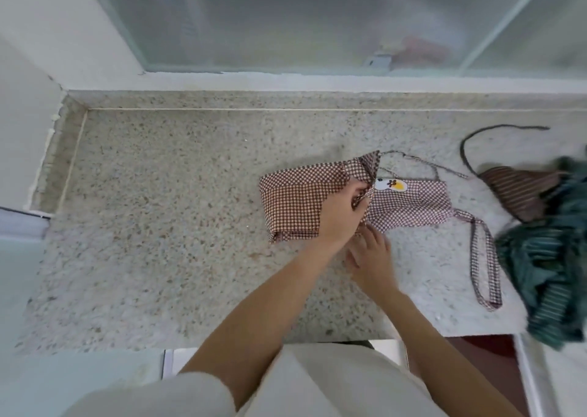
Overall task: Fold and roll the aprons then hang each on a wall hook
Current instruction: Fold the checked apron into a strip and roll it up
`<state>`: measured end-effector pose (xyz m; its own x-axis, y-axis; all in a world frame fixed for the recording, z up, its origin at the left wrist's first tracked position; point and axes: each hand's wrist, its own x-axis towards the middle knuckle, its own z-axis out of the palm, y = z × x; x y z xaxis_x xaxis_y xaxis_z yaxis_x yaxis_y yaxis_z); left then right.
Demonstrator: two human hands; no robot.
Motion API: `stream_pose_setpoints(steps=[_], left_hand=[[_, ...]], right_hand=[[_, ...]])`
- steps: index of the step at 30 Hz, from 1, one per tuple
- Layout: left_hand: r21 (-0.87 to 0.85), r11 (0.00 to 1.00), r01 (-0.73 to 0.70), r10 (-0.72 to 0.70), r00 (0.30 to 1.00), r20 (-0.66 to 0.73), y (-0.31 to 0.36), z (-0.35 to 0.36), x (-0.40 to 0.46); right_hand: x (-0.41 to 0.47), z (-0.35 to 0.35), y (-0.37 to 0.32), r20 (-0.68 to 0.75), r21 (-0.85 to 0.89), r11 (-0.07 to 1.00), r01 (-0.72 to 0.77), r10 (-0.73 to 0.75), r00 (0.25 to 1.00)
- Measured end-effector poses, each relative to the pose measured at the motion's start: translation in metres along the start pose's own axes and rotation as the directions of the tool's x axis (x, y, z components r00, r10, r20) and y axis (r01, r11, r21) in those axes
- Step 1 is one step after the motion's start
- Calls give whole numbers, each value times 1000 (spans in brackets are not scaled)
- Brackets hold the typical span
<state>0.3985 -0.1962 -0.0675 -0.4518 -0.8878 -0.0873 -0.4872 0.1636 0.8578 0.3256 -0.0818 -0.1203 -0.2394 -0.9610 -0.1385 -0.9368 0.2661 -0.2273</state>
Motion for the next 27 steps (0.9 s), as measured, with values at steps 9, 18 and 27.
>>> stream_pose_setpoints(steps=[9,18,27], left_hand=[[364,920,-145,170,985,-38,-39,11,-41],[406,788,463,-438,885,-159,-115,-51,-74],[-171,866,470,-499,827,-259,-94,-35,-59]], right_hand=[[32,-38,67,-34,246,939,-241,257,966],[73,-33,58,194,209,859,-468,432,881],[78,-31,61,98,480,796,-369,369,924]])
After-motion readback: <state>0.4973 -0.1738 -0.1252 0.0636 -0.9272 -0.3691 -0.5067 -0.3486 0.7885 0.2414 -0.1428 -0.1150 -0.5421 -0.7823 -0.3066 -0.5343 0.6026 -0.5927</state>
